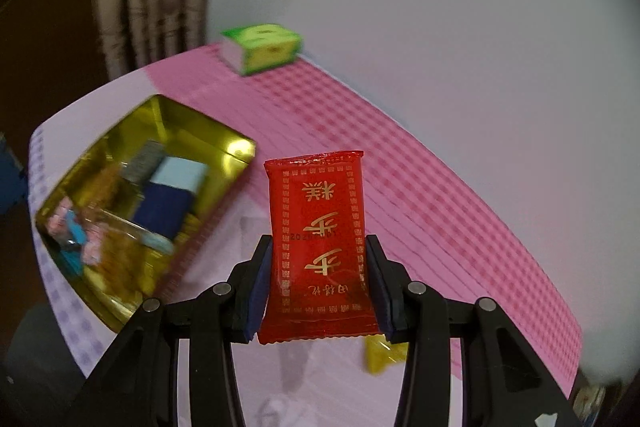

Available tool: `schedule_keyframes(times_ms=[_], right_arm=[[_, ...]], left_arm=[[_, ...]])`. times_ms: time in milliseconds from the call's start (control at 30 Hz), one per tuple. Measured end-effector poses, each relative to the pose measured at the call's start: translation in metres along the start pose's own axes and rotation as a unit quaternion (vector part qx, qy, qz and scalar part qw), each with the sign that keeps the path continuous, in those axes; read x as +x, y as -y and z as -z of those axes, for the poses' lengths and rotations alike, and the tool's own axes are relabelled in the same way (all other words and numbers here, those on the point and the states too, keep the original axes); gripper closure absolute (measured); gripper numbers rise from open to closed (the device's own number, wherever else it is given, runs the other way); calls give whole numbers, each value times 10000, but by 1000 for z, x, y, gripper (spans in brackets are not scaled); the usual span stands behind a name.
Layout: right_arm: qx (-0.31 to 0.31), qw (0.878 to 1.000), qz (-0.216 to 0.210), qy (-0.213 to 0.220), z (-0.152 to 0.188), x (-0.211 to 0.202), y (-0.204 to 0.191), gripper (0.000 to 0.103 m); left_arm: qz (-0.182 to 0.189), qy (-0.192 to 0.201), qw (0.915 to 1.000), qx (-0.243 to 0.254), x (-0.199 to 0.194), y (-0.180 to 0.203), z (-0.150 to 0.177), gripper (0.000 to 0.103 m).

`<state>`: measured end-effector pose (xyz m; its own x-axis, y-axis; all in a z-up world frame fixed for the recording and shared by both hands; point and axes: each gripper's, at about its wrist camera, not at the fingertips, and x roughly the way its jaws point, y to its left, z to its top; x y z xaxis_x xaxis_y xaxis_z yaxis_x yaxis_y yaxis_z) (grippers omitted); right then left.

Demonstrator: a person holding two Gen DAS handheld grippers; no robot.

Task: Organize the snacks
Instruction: 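Lift the red packet with the right gripper and carry it toward the tin tray, then lower the red packet into the tin tray and open the right gripper, then reach the left gripper to the yellow foil packet and grasp it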

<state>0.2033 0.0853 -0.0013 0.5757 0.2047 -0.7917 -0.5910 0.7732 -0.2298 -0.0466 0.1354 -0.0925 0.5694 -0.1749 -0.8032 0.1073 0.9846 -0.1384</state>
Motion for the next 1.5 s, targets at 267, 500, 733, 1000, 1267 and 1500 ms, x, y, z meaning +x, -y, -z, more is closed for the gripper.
schedule_keyframes(times_ms=[267, 500, 733, 1000, 1267, 1500], right_arm=[[-454, 9972, -594, -85, -35, 31, -82, 62], [-763, 9930, -865, -261, -35, 56, -120, 62], [-683, 9927, -951, -295, -34, 69, -120, 62], [-585, 9941, -899, -152, -31, 61, -114, 51], [23, 9977, -613, 284, 18, 13, -45, 26], [1983, 9794, 379, 107, 179, -27, 98, 21]], left_arm=[[40, -78, 9999, -148, 1, -7, -1, 30], [37, -195, 9994, -271, 5, -11, -2, 30], [-3, -268, 9992, -283, 8, -12, -1, 30], [-91, -352, 9990, -249, 14, -14, 0, 30], [-253, -459, 9984, -216, 20, -16, 5, 30], [-369, -336, 9987, -95, 28, -12, -5, 30]])
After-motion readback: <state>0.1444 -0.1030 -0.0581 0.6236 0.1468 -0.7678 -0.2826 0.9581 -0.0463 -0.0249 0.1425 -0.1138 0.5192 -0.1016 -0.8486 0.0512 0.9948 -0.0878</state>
